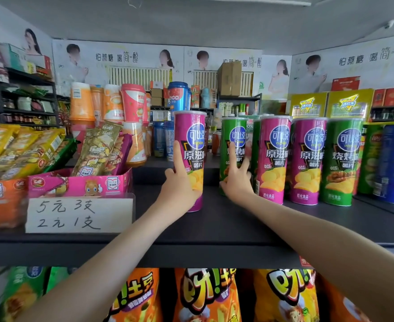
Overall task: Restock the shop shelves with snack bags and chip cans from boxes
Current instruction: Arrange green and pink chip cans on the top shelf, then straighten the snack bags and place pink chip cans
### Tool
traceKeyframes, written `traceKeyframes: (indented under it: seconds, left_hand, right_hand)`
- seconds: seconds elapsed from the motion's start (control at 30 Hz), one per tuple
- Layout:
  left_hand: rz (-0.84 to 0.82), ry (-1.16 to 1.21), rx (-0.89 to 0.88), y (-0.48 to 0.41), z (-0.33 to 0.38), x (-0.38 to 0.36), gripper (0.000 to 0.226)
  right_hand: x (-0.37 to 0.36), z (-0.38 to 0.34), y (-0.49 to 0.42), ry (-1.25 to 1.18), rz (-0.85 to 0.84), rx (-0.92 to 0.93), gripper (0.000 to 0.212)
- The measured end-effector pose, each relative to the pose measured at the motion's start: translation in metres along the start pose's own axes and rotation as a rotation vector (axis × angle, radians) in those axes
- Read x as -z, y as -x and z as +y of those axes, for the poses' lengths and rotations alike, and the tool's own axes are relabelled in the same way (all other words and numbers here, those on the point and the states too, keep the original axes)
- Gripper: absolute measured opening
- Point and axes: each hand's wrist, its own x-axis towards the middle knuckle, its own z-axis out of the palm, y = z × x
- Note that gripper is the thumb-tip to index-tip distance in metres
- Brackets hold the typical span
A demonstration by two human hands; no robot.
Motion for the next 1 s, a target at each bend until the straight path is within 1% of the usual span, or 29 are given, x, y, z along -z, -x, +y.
traceKeyframes:
  seconds: [0.13,0.23,0.33,0.43,0.53,0.6,0.67,0.73,0.83,0.9,1.0]
  left_hand:
    - [-0.009,0.011,-0.003,-0.003,-0.002,-0.001,0.12]
    - [-0.024,0.081,0.012,-0.009,-0.007,0.0,0.127]
    - [-0.077,0.192,0.041,-0.013,-0.001,0.0,0.134]
    - [-0.146,0.294,0.034,-0.015,0.011,-0.009,0.135]
    - [-0.199,0.334,0.021,-0.019,0.021,-0.023,0.137]
    - [-0.242,0.329,0.012,-0.022,0.027,-0.03,0.137]
    - [-0.3,0.306,-0.005,-0.024,0.033,-0.035,0.133]
    - [-0.356,0.292,-0.019,-0.025,0.039,-0.039,0.131]
    - [-0.378,0.291,-0.014,-0.028,0.042,-0.042,0.13]
    - [-0.372,0.274,-0.014,-0.03,0.041,-0.044,0.129]
    - [-0.355,0.227,-0.01,-0.031,0.04,-0.047,0.127]
  right_hand:
    - [0.0,0.0,0.0,-0.004,-0.005,-0.014,0.109]
    - [0.005,-0.002,0.007,-0.057,-0.057,-0.028,0.109]
    - [0.02,-0.004,0.016,-0.063,-0.066,0.044,0.106]
    - [0.039,0.004,0.027,-0.123,-0.048,0.134,0.104]
    - [0.058,0.017,0.04,-0.138,-0.004,0.201,0.099]
    - [0.071,0.027,0.047,-0.177,0.029,0.216,0.091]
    - [0.081,0.038,0.05,-0.19,0.097,0.197,0.084]
    - [0.086,0.049,0.05,-0.176,0.194,0.156,0.082]
    - [0.086,0.062,0.049,-0.133,0.287,0.093,0.086]
    - [0.085,0.066,0.047,-0.142,0.26,0.036,0.093]
    - [0.081,0.068,0.042,-0.193,0.141,-0.011,0.104]
